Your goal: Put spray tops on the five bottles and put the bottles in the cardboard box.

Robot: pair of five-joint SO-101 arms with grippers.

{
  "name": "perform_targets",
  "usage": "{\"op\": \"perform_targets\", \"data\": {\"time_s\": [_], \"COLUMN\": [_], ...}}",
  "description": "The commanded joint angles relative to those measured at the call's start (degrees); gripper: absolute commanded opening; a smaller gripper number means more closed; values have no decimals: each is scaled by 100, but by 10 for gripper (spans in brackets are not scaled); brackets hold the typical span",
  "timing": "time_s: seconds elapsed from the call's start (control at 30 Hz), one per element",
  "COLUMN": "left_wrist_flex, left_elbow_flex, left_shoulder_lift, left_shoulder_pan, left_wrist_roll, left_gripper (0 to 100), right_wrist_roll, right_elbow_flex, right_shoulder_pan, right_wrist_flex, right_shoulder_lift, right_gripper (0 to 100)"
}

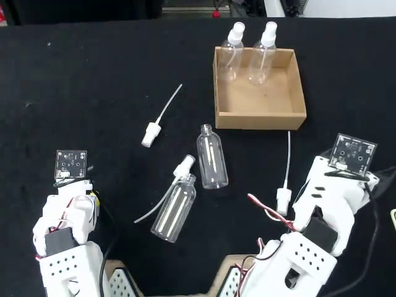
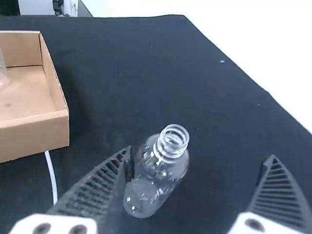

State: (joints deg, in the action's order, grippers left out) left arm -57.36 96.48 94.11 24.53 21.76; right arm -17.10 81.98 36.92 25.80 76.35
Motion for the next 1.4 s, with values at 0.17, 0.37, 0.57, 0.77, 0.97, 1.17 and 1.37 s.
{"op": "perform_targets", "data": {"time_s": [0.17, 0.37, 0.57, 0.77, 0.97, 1.17, 1.37], "left_wrist_flex": [-35, -35, -35, -35, -35, -35, -35], "left_elbow_flex": [136, 136, 136, 136, 136, 136, 136], "left_shoulder_lift": [44, 44, 44, 44, 44, 44, 44], "left_shoulder_pan": [57, 57, 57, 57, 57, 57, 57], "left_wrist_roll": [44, 44, 44, 44, 44, 44, 44], "left_gripper": [178, 178, 178, 178, 178, 178, 178], "right_wrist_roll": [-18, -18, -18, 44, 440, 571, 712], "right_elbow_flex": [-426, 48, 488, 497, 505, 523, 532], "right_shoulder_pan": [-18, -44, -53, -62, -62, -62, -229], "right_wrist_flex": [-985, -1714, -2453, -2453, -2444, -2444, -2444], "right_shoulder_lift": [-1877, -1930, -1974, -1974, -1974, -1974, -1982], "right_gripper": [351, 350, 350, 350, 350, 349, 349]}}
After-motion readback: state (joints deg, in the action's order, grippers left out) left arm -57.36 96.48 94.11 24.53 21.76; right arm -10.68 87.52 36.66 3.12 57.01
